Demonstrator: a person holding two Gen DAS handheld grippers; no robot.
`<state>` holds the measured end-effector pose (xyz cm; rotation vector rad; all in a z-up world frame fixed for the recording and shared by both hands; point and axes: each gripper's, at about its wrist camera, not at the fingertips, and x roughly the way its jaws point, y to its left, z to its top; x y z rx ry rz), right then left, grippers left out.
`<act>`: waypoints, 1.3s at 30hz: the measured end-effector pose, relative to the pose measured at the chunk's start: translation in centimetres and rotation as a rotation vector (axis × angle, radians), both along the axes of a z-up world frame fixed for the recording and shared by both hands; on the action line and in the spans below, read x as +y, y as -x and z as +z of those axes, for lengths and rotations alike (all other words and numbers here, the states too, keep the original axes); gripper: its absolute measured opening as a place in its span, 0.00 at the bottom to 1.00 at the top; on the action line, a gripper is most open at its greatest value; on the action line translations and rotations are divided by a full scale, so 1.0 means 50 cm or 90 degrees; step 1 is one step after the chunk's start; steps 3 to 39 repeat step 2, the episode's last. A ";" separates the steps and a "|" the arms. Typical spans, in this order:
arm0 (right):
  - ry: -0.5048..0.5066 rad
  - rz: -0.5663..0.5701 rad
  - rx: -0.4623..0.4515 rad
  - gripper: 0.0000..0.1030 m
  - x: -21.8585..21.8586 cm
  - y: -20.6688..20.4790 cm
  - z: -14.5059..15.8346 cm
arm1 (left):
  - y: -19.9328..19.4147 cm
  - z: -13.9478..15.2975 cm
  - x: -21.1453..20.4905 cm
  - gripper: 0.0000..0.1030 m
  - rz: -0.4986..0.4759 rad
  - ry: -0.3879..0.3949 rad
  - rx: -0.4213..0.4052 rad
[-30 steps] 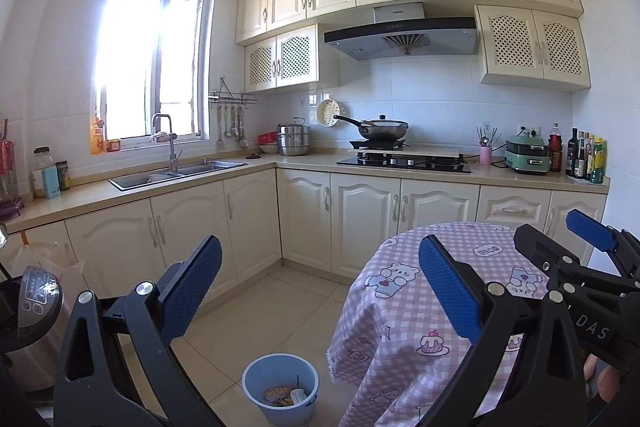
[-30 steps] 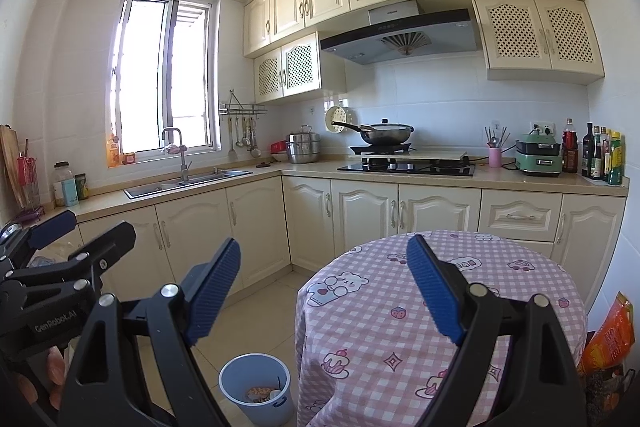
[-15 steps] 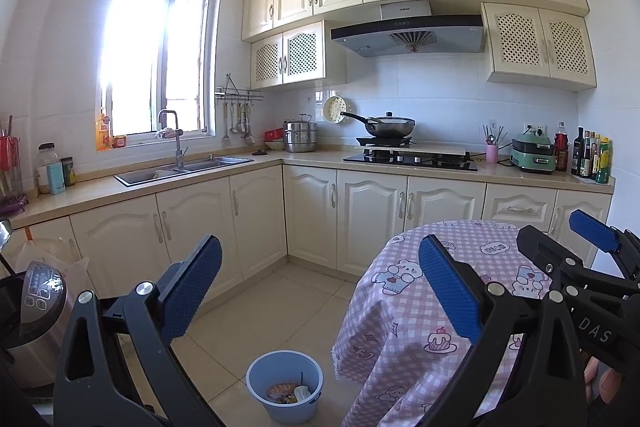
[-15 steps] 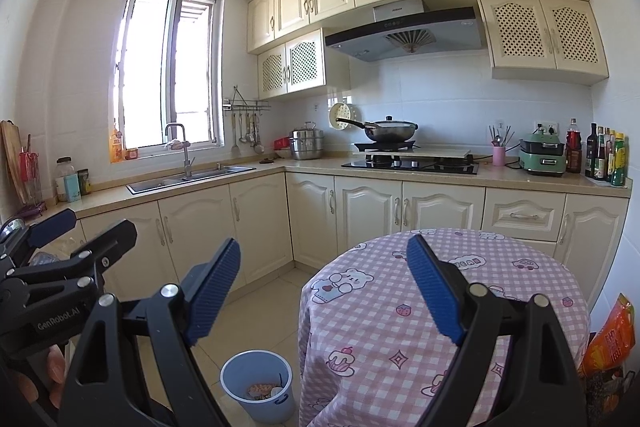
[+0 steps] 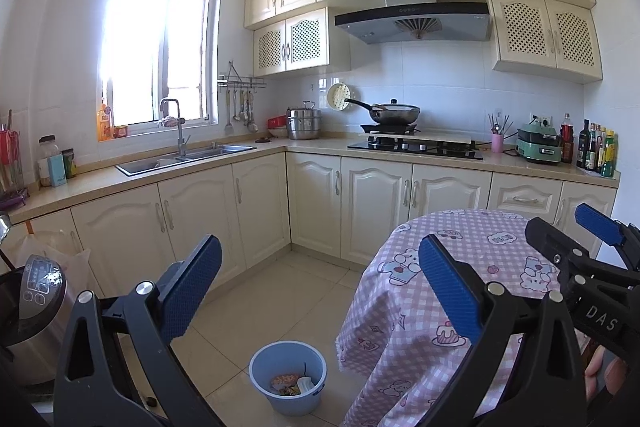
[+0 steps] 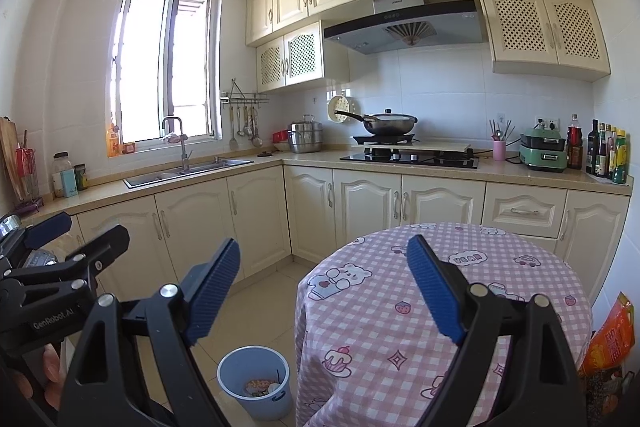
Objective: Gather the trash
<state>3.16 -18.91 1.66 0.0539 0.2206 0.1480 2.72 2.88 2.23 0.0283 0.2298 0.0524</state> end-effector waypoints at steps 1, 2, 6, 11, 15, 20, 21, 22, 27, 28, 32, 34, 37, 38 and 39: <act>0.001 -0.001 0.004 0.81 -0.003 -0.009 -0.002 | -0.006 -0.003 0.003 0.93 0.003 0.004 0.003; 0.001 -0.002 0.007 0.81 -0.007 -0.017 -0.006 | -0.012 -0.006 0.006 0.93 0.006 0.007 0.006; 0.001 -0.002 0.007 0.81 -0.007 -0.017 -0.006 | -0.012 -0.006 0.006 0.93 0.006 0.007 0.006; 0.001 -0.002 0.007 0.81 -0.007 -0.017 -0.006 | -0.012 -0.006 0.006 0.93 0.006 0.007 0.006; 0.001 -0.002 0.007 0.81 -0.007 -0.017 -0.006 | -0.012 -0.006 0.006 0.93 0.006 0.007 0.006; 0.001 -0.002 0.007 0.81 -0.007 -0.017 -0.006 | -0.012 -0.006 0.006 0.93 0.006 0.007 0.006; 0.001 -0.002 0.007 0.81 -0.007 -0.017 -0.006 | -0.012 -0.006 0.006 0.93 0.006 0.007 0.006; 0.001 -0.002 0.007 0.81 -0.007 -0.017 -0.006 | -0.012 -0.006 0.006 0.93 0.006 0.007 0.006; 0.001 -0.002 0.007 0.81 -0.007 -0.017 -0.006 | -0.012 -0.006 0.006 0.93 0.006 0.007 0.006; 0.001 -0.002 0.007 0.81 -0.007 -0.017 -0.006 | -0.012 -0.006 0.006 0.93 0.006 0.007 0.006; 0.001 -0.002 0.007 0.81 -0.007 -0.017 -0.006 | -0.012 -0.006 0.006 0.93 0.006 0.007 0.006; 0.001 -0.002 0.007 0.81 -0.007 -0.017 -0.006 | -0.012 -0.006 0.006 0.93 0.006 0.007 0.006; 0.001 -0.002 0.007 0.81 -0.007 -0.017 -0.006 | -0.012 -0.006 0.006 0.93 0.006 0.007 0.006; 0.001 -0.002 0.007 0.81 -0.007 -0.017 -0.006 | -0.012 -0.006 0.006 0.93 0.006 0.007 0.006; 0.001 -0.002 0.007 0.81 -0.007 -0.017 -0.006 | -0.012 -0.006 0.006 0.93 0.006 0.007 0.006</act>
